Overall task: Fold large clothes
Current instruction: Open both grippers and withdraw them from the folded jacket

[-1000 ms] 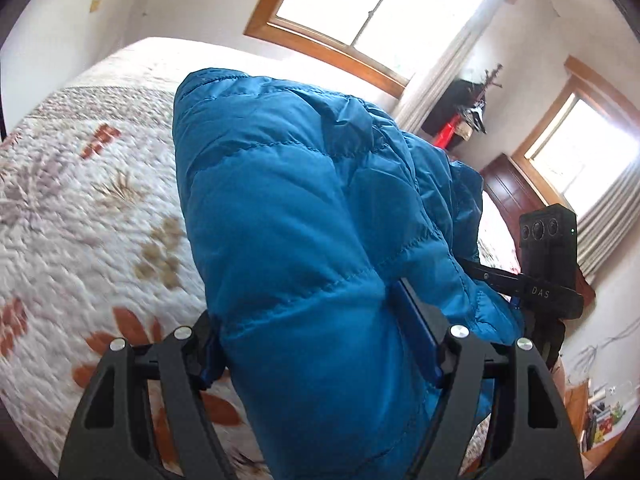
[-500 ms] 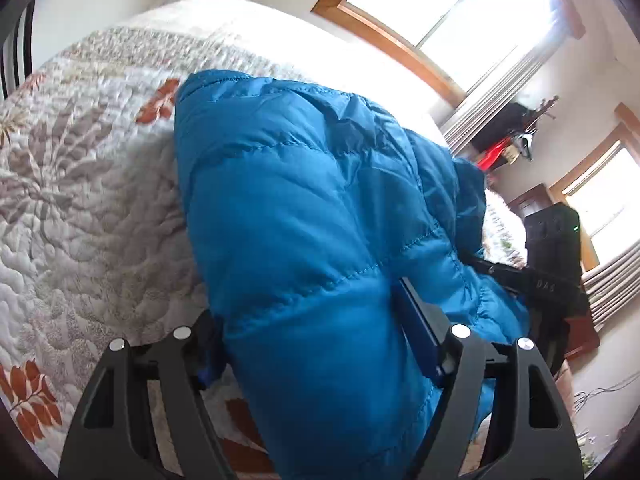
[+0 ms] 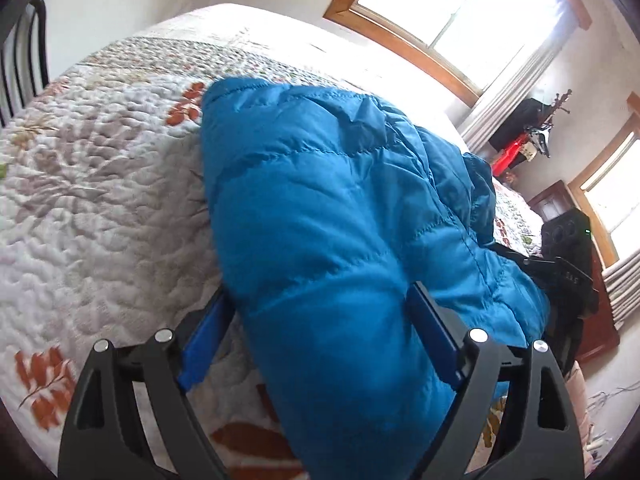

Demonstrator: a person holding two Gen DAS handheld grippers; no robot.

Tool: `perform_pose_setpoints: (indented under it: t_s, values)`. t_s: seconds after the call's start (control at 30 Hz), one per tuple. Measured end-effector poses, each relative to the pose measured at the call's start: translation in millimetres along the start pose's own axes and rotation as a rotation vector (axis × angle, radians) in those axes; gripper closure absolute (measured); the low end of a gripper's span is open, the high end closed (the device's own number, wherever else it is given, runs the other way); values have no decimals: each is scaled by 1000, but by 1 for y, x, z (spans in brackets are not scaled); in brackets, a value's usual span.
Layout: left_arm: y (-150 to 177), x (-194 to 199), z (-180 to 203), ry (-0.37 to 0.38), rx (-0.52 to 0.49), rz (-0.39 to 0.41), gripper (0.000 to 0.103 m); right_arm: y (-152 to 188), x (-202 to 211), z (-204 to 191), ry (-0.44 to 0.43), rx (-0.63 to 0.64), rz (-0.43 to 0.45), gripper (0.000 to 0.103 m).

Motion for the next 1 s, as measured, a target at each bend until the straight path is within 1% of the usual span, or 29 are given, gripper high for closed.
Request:
perform_pose_setpoints:
  t_s: [0.07, 0.13, 0.17, 0.2, 0.23, 0.27, 0.3, 0.37, 0.43, 0.53, 0.6, 0.67, 0.83, 1.0]
  values:
    - [13, 20, 3, -51, 12, 44, 14, 14, 14, -10, 51, 16, 19, 45]
    - [30, 39, 7, -86, 9, 80, 13, 31, 29, -18, 132, 33, 43, 41]
    - [39, 46, 10, -114, 6, 87, 13, 42, 36, -23, 171, 43, 54, 35]
    - [47, 52, 14, -155, 2, 92, 13, 52, 41, -33, 228, 52, 63, 29]
    - [58, 59, 19, -191, -9, 108, 12, 63, 46, -43, 300, 61, 77, 27]
    - [67, 63, 23, -222, -16, 117, 11, 73, 51, -50, 365, 78, 89, 20]
    - [78, 67, 26, -256, -17, 122, 11, 83, 54, -60, 404, 96, 91, 14]
    - [96, 76, 36, -289, -18, 138, 10, 106, 57, -76, 437, 140, 103, 6]
    - [112, 83, 42, -324, -3, 153, 8, 126, 58, -91, 486, 169, 126, 4]
    - [134, 92, 53, -379, 4, 172, 7, 152, 55, -113, 593, 199, 152, 4]
    - [147, 97, 61, -393, -2, 180, 7, 167, 52, -126, 616, 225, 160, 4]
    - [160, 103, 67, -407, -5, 186, 7, 180, 50, -135, 615, 233, 165, 4]
    - [184, 117, 78, -392, -3, 206, 5, 210, 51, -149, 622, 243, 164, 4]
    - [203, 133, 83, -416, 5, 237, 3, 226, 53, -157, 656, 239, 167, 4]
Point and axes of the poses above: each gripper's, at about its wrist camera, not at the fingertips, and x roughly against the way its jaws point, z to its right, y to its underside, the point moved 4 cm from there along -x, roughly the way its jaws point, and after that the axes turned 15 degrees about -z, right-handed, at the moved point
